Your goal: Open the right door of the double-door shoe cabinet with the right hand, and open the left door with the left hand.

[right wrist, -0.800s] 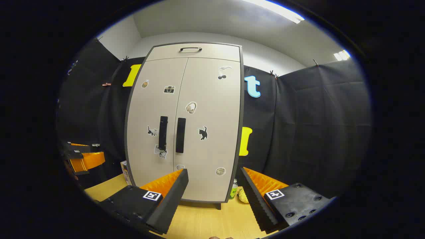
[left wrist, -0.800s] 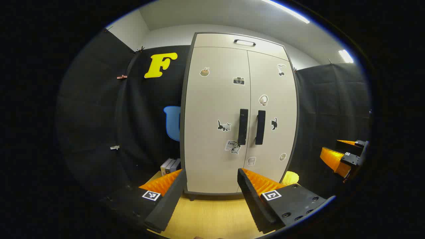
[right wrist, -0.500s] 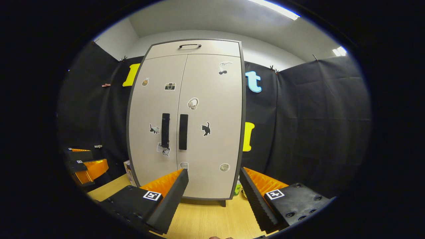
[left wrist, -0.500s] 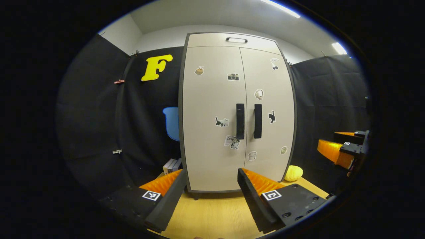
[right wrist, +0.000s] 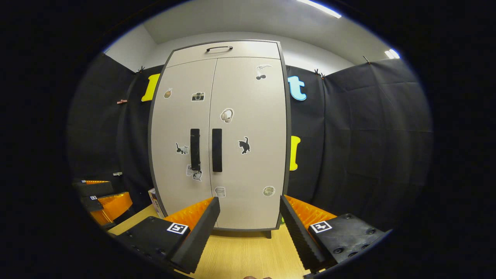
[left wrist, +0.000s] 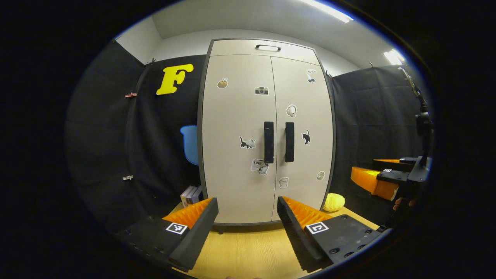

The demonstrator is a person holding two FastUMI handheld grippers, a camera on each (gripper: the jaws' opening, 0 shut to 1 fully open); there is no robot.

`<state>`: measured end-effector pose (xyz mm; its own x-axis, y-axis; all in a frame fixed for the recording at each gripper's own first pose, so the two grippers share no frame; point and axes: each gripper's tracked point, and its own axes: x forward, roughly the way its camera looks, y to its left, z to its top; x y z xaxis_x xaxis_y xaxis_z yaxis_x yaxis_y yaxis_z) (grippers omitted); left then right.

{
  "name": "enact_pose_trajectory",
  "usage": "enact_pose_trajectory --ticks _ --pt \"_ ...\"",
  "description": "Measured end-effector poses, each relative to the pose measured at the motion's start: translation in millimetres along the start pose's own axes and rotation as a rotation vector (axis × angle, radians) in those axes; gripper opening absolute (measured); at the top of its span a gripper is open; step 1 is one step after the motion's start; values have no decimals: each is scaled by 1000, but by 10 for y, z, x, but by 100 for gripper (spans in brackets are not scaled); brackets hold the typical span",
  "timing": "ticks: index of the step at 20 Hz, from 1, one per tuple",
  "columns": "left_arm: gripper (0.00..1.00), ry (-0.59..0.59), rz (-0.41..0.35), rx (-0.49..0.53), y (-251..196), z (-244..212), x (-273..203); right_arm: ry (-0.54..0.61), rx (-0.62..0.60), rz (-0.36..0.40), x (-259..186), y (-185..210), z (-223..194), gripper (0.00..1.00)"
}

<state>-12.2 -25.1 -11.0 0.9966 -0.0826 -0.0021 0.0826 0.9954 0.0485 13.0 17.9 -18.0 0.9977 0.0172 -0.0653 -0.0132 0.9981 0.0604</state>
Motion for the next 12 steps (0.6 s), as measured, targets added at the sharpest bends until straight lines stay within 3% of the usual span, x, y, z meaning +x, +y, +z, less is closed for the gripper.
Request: enact_pose_trajectory --ticks 8,12 --pt "95 2 26 12 148 -14 -25 37 22 -6 149 48 -20 98" --pt "95 9 37 43 200 -42 -52 46 98 6 317 125 67 98"
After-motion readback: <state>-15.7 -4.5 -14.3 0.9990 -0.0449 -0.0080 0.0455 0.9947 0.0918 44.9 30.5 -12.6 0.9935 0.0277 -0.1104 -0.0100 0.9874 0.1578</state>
